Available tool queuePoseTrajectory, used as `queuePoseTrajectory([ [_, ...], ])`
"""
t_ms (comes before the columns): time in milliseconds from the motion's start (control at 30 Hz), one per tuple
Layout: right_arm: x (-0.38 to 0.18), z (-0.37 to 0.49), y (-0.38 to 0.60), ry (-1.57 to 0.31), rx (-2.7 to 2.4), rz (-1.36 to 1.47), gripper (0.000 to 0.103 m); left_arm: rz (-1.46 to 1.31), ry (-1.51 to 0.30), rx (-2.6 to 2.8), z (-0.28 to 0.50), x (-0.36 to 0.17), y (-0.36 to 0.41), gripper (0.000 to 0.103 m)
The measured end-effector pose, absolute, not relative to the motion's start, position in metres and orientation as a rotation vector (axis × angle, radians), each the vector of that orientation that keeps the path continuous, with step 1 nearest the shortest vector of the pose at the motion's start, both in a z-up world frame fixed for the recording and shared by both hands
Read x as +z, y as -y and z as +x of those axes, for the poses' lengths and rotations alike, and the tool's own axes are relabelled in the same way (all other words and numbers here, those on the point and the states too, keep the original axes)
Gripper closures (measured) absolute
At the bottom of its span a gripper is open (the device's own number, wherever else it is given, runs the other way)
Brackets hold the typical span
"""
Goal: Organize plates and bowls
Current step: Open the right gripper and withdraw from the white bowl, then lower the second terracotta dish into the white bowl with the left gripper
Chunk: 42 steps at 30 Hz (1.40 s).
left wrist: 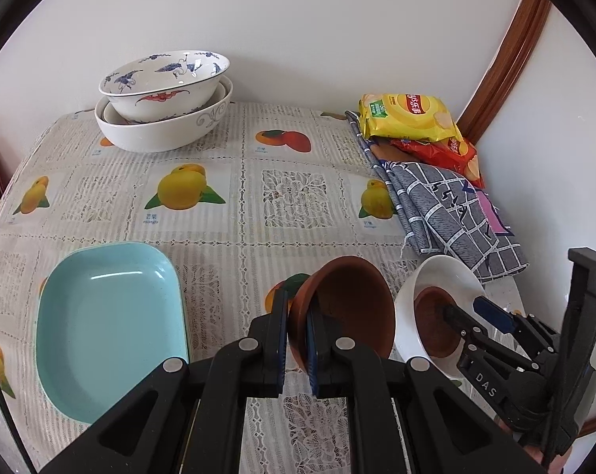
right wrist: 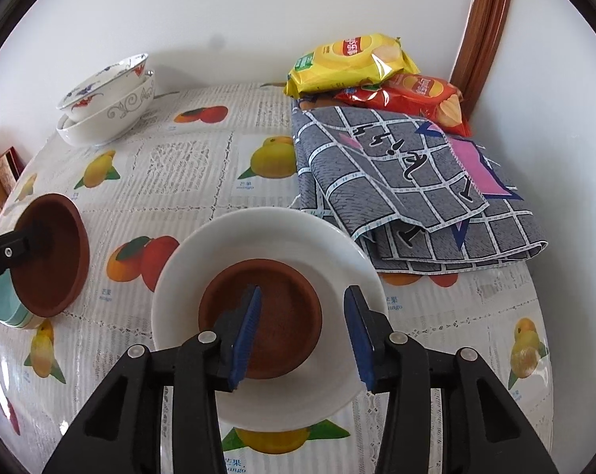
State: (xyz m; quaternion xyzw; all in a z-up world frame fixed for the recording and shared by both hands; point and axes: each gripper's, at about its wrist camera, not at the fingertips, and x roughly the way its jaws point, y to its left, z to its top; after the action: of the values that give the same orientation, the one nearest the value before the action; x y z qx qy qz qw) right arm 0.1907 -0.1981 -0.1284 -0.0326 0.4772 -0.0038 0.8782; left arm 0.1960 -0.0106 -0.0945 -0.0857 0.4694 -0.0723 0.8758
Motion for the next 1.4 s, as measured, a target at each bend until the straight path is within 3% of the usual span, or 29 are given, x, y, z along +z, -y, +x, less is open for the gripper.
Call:
queuePoseTrajectory([
  [467,-0.079,0.15,0.261,-0.883,-0.094,0.065,0.058,-0.148,-0.962,-0.22,0.187,-0.08,0.048,0.094],
  [1400,-0.109,0.107,0.335,-0.922,-0.187,0.203,0.058,-0.089,-1.059,-0.305,0.216,-0.127,0.126,0.094],
])
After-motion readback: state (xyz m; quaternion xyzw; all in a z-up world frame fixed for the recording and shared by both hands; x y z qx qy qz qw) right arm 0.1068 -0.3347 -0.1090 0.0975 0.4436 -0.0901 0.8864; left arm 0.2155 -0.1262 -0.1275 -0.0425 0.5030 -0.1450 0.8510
